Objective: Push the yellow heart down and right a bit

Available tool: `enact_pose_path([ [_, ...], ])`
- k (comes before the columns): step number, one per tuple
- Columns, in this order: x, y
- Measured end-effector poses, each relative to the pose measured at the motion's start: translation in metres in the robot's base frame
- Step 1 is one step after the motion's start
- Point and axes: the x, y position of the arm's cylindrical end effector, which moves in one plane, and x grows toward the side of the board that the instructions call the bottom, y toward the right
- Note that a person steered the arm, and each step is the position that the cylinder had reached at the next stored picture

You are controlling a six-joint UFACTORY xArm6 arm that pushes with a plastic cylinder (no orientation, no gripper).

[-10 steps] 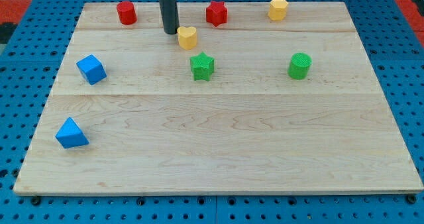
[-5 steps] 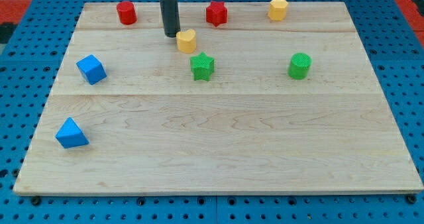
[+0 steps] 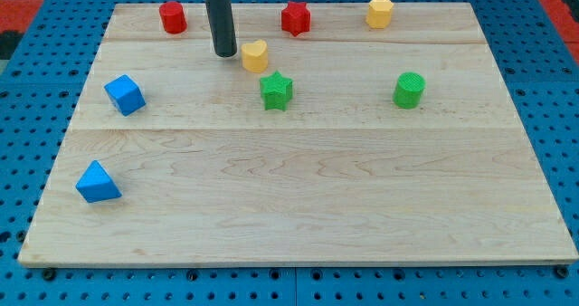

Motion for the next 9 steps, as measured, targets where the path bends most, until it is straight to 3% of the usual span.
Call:
enact_pose_path([
  [4,0.008,0.014],
  [5,0.024,0.039],
  [8,0.008,0.106],
  [9,0.034,0.131],
])
